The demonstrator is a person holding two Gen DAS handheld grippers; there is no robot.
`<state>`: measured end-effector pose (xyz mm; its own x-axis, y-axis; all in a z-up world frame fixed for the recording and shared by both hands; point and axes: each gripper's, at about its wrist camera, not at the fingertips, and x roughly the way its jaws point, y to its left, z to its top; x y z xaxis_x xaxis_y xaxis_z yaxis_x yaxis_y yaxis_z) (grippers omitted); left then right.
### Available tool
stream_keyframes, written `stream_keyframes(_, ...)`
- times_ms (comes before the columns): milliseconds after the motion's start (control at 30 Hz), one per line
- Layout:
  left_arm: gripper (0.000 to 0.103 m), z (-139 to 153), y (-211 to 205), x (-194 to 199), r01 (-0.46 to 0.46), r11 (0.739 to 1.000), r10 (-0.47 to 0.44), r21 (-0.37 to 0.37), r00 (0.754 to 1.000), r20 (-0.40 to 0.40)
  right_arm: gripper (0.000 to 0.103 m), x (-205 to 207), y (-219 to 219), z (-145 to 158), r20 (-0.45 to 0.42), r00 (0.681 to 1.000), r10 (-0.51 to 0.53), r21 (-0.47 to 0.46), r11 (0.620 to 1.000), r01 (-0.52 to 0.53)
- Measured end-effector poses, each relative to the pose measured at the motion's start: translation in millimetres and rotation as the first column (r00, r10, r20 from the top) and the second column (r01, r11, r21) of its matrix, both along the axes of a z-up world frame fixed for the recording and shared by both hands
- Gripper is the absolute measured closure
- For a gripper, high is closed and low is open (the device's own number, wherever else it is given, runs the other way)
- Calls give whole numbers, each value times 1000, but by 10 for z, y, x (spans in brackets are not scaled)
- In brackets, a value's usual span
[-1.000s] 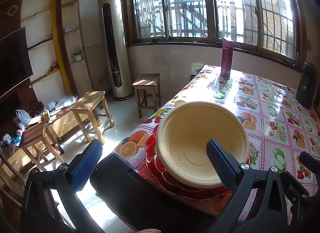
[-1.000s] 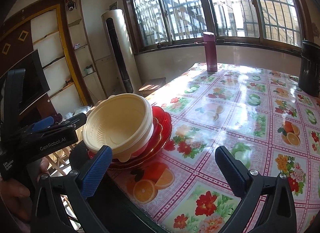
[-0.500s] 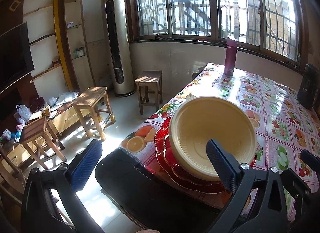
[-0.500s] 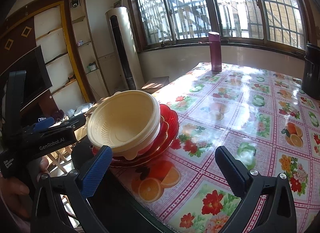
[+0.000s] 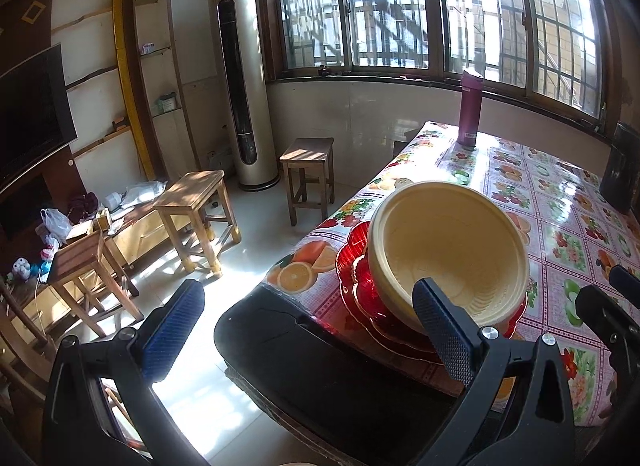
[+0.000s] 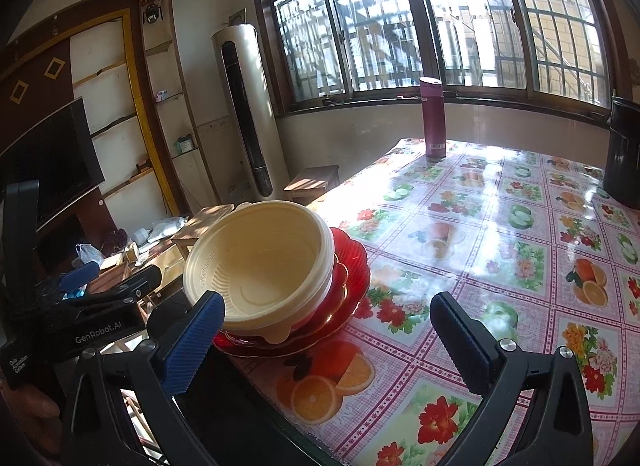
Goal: Organize plates and bowls
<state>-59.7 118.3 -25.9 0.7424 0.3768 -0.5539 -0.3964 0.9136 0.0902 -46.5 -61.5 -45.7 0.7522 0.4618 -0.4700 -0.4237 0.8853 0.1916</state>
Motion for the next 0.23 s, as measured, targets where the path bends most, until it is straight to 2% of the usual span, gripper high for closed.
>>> stream_keyframes(233, 0, -8, -25, 3, 10, 1000, -10, 18, 1000, 3, 0, 28, 73, -33, -3, 1000, 24, -11, 1000, -24)
